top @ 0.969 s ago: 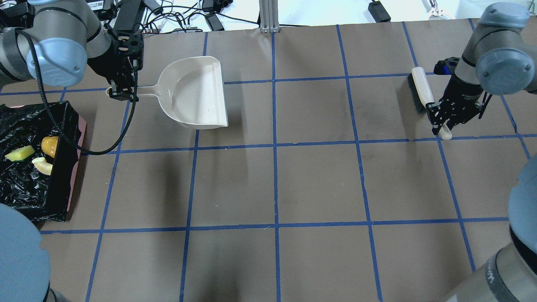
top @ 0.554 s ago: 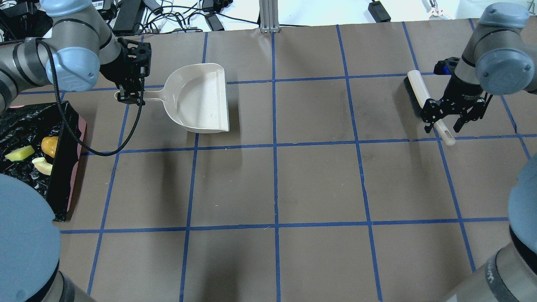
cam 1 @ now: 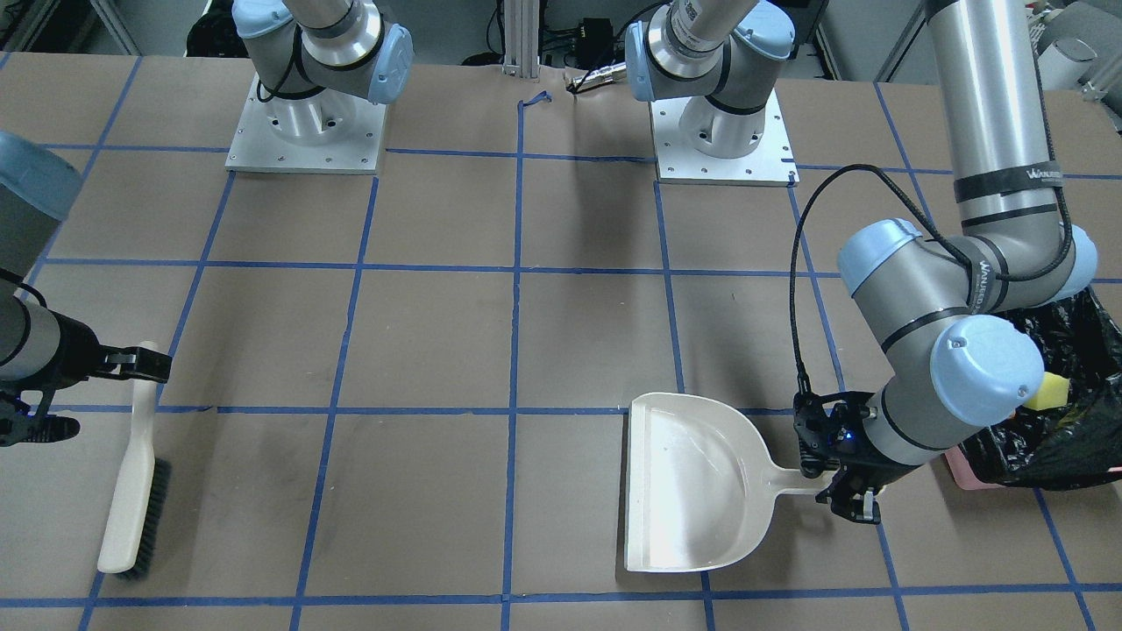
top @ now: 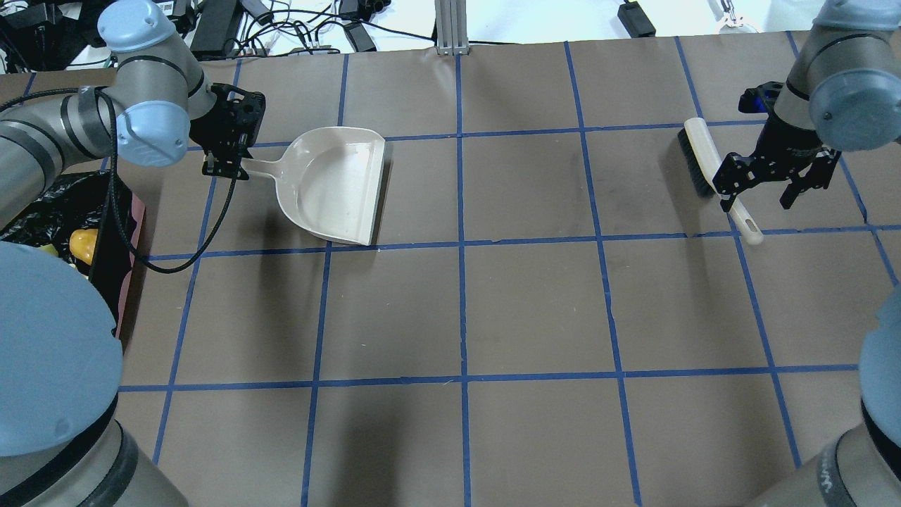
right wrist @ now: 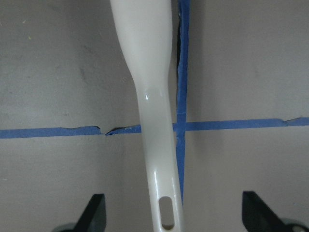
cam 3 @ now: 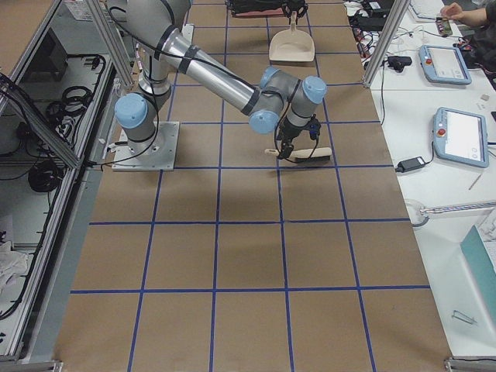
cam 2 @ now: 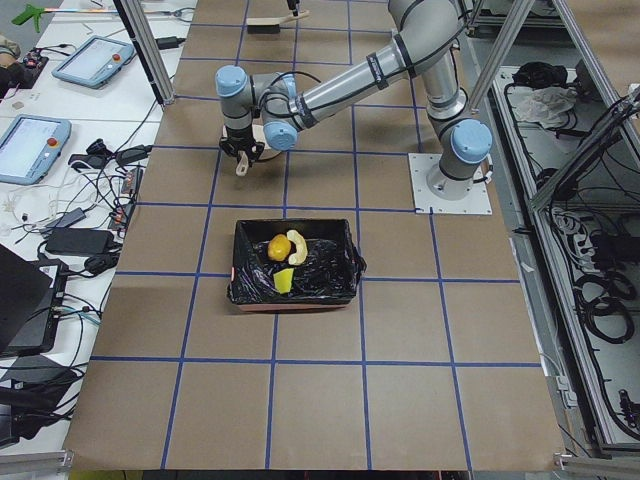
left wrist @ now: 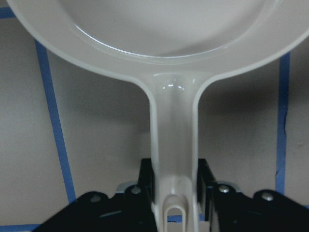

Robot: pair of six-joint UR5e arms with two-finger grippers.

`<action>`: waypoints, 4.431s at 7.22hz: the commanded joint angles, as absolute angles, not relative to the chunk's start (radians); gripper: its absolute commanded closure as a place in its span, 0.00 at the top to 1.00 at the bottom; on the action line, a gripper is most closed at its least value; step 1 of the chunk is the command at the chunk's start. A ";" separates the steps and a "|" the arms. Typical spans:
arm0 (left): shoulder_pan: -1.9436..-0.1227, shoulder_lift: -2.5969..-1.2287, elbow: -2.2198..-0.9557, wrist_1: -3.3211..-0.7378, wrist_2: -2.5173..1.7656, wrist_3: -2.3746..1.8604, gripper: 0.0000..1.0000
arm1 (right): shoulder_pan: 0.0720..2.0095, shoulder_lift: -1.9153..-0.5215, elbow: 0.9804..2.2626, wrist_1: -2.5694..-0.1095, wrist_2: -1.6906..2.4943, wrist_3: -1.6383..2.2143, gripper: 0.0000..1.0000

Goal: Sweep and dump trash into bin

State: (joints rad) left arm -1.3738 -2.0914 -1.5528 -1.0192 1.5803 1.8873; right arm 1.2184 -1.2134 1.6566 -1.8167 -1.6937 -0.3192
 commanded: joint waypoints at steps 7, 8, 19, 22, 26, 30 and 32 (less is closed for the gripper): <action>-1.365 -2.083 -1.539 -1.028 1.579 1.826 0.96 | 1.417 -1.614 1.629 -1.597 -1.625 -0.173 1.00; -1.368 -2.048 -1.529 -1.089 1.577 1.718 0.96 | 1.417 -1.615 1.629 -1.595 -1.612 -0.173 1.00; -1.445 -1.483 -1.598 -1.629 1.540 0.128 1.00 | 1.531 -1.643 1.631 -1.614 -1.542 -0.170 1.00; -1.465 -1.448 -1.624 -1.657 1.543 0.015 1.00 | 1.531 -1.643 1.632 -1.615 -1.549 -0.153 1.00; -1.465 -1.445 -1.628 -1.657 1.546 0.026 1.00 | 1.531 -1.643 1.634 -1.615 -1.554 -0.153 1.00; -1.463 -1.450 -1.628 -1.655 1.546 0.028 1.00 | 1.531 -1.643 1.634 -1.615 -1.554 -0.153 1.00; -1.460 -1.448 -1.628 -1.655 1.548 0.031 1.00 | 1.531 -1.643 1.634 -1.615 -1.554 -0.153 1.00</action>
